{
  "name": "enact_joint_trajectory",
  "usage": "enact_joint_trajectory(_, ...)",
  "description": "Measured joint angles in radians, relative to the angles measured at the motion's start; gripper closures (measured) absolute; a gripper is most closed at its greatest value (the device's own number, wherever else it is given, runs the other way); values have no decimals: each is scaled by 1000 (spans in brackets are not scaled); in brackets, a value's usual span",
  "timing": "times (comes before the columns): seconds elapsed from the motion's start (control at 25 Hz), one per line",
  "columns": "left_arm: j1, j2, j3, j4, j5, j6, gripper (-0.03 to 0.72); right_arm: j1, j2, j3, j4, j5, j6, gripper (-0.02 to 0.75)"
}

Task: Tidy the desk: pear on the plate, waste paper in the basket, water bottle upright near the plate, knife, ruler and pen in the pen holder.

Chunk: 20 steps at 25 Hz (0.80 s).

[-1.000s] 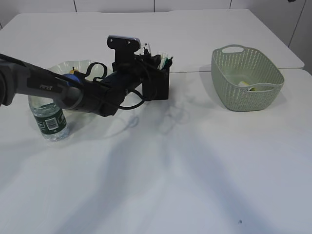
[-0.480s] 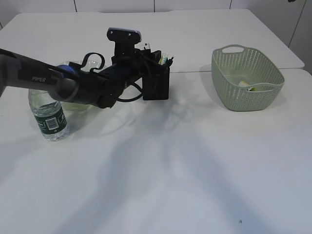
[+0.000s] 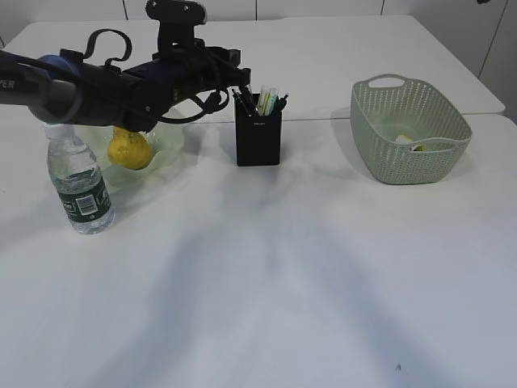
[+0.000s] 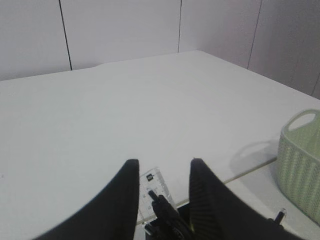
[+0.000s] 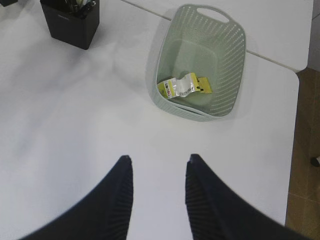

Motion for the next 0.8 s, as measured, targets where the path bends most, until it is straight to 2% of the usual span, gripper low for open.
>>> enact_joint_trajectory(0.28, 6, -67, 0, 7, 119, 0, 451, 0, 0, 0, 0, 0, 0, 441)
enact_joint_trajectory(0.56, 19, -219, 0, 25, 359, 0, 451, 0, 0, 0, -3, 0, 0, 441)
enact_joint_trajectory(0.8, 61, -408, 0, 48, 573, 0, 451, 0, 0, 0, -3, 0, 0, 441)
